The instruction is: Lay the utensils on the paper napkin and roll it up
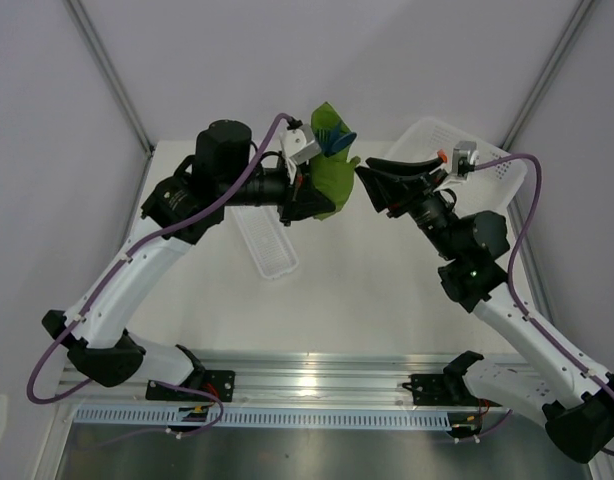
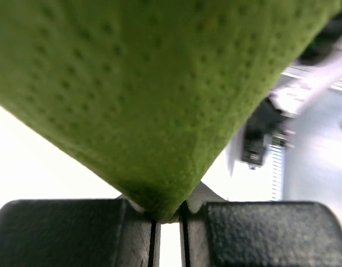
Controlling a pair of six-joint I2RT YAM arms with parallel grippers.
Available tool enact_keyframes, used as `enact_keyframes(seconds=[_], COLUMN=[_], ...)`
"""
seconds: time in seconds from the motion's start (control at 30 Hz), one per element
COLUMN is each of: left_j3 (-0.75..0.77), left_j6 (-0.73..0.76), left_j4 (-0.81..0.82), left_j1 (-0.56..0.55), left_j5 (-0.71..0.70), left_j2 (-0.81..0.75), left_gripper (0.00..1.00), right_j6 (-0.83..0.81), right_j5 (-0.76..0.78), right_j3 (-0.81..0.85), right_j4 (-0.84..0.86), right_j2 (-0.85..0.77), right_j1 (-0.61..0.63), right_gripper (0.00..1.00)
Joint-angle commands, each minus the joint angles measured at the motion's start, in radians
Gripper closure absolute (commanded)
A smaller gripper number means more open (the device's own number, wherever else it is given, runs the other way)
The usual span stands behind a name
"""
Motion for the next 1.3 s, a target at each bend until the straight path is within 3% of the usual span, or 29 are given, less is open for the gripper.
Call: enact_keyframes(seconds=[0.0, 0.17, 0.33, 0.43, 0.63, 0.77, 1.27], left_j3=[0.038, 0.042, 0.044, 0.042, 0.036, 0.022, -0.010], left_j6=[-0.016, -0.020, -0.019, -0.016, -0.017, -0.013, 0.012], left_j4=[-0.012, 0.000, 0.023, 0.026, 0.008, 0.005, -0.006], left_j1=[-0.001, 0.001, 0.001, -0.001, 0.001, -0.001, -0.001], left_j5=[-0.221, -0.339, -0.424, -0.418, -0.387, -0.337, -0.185], left_j2=[-0.014, 0.001, 0.007, 0.015, 0.020, 0.006, -0.026], left_gripper=[0.99, 0.99, 0.99, 0.99, 0.99, 0.99, 0.99], right_j6=[-0.011, -0.077, -0.161, -0.186, -0.158, -0.114, -0.055], right_j5=[0.090, 0.162, 0.101, -0.044, -0.149, -0.139, -0.102], right_j3=[0.039, 0.045, 0.083, 0.082, 0.145, 0.166, 0.185], right_j4=[-0.118, -0.327, -0.508, -0.476, -0.278, -0.160, -0.102], right_j2=[-0.044, -0.130, -0.167, -0.150, -0.017, 0.045, 0.122], right_j1=[-0.001, 0.004, 0.024, 0.062, 0.134, 0.134, 0.085], right_gripper=[0.54, 0.57, 0.76, 0.77, 0.73, 0.75, 0.71])
